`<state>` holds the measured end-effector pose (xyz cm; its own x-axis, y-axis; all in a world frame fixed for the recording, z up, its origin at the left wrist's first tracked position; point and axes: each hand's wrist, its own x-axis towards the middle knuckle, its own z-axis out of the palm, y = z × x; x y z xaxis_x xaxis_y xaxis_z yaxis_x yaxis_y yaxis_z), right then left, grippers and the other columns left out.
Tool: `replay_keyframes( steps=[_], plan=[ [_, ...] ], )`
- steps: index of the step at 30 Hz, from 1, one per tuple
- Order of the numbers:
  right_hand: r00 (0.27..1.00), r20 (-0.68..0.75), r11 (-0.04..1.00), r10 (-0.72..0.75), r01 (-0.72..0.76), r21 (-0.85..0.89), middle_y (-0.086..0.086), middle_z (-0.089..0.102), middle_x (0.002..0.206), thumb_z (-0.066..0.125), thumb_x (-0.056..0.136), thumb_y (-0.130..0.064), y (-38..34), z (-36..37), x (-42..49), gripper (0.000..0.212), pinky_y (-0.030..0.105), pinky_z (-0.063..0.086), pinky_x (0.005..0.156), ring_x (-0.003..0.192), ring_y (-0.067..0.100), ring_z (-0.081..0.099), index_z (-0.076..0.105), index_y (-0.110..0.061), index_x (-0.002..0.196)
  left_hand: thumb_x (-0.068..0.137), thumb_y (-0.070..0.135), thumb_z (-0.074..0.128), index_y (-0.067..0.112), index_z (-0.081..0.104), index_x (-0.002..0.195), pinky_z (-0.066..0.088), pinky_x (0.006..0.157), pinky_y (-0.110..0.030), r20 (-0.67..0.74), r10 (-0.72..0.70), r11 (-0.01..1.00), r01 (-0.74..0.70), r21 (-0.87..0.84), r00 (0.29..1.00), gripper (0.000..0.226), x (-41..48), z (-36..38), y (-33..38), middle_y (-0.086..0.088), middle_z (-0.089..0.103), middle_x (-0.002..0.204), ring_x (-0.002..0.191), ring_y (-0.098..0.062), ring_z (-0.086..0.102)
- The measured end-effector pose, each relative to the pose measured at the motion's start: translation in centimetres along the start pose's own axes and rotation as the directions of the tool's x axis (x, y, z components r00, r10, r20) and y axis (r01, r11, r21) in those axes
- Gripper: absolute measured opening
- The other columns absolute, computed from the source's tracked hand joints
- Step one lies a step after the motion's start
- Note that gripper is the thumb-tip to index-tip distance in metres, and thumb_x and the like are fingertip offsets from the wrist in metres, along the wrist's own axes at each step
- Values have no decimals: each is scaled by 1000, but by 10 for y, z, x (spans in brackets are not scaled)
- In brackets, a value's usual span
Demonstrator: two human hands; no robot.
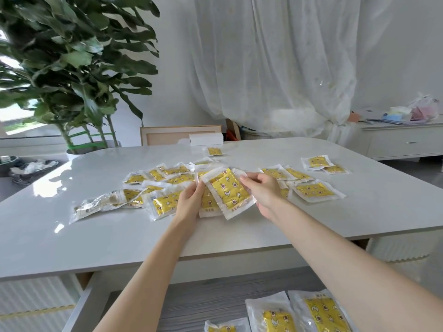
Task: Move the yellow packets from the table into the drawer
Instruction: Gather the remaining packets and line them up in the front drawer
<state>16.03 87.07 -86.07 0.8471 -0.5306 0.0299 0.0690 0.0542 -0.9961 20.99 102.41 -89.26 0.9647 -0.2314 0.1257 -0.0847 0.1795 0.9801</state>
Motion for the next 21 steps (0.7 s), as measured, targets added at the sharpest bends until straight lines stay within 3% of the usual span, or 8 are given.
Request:
replay_keyframes(
  steps=[4,8,12,14,15,17,19,21],
  plan=[
    [980,-170,984,107,-80,157,0,64,88,72,83,-7,8,8,-1,18,5,39,57,70,4,55,68,-6,100,101,36,37,16,66,105,56,79,-37,86,-31,998,35,-43,996,36,-3,4,3,-5,74,100,93,-20,71],
    [955,-158,945,250,-205,254,2,66,88,80,74,-5,14,19,-11,20,22,42,79,83,14,57,72,-6,93,95,31,53,9,62,91,53,68,-18,149,16,996,-29,84,989,24,-5,3,2,9,72,78,78,-6,68],
    [973,-90,974,215,-207,86,3,69,78,80,72,-6,12,9,-3,14,23,50,66,72,15,61,75,-9,85,83,12,71,2,61,105,55,86,-45,87,12,1000,-13,18,996,27,-2,0,-2,-19,70,101,96,-32,67],
    [989,-149,975,4,-37,-219,0,68,84,67,82,-10,6,-8,3,17,26,51,71,78,15,61,74,-10,98,84,10,69,4,60,109,55,86,-45,41,10,999,-8,-45,999,28,-1,-2,-2,-18,69,104,97,-32,67],
    [981,-136,888,-140,64,-456,-2,68,93,60,87,-13,3,-20,5,20,29,50,80,90,15,61,72,-12,104,84,10,69,5,60,111,57,83,-42,28,13,998,-11,-68,1000,29,0,-2,-3,-16,69,105,96,-30,68],
    [950,-7,528,-312,167,-833,-1,65,115,51,92,-17,2,-43,4,27,32,46,88,114,20,55,65,-16,115,84,10,69,8,58,115,58,77,-39,12,26,995,-24,-97,1000,33,0,-2,-4,-14,69,106,93,-27,69],
    [960,97,242,-261,163,-957,4,55,133,45,97,-25,9,-62,6,33,36,44,94,126,25,45,58,-14,125,83,10,70,11,58,115,57,80,-43,-3,46,994,-47,-95,999,34,1,-3,-6,-13,69,107,95,-28,69],
    [983,141,151,-119,159,-976,5,39,148,41,99,-34,17,-73,8,42,39,41,101,132,27,39,51,-13,134,81,8,71,12,60,113,56,82,-46,-10,75,994,-75,-80,997,34,1,-3,-6,-12,70,105,96,-29,69]
  ],
)
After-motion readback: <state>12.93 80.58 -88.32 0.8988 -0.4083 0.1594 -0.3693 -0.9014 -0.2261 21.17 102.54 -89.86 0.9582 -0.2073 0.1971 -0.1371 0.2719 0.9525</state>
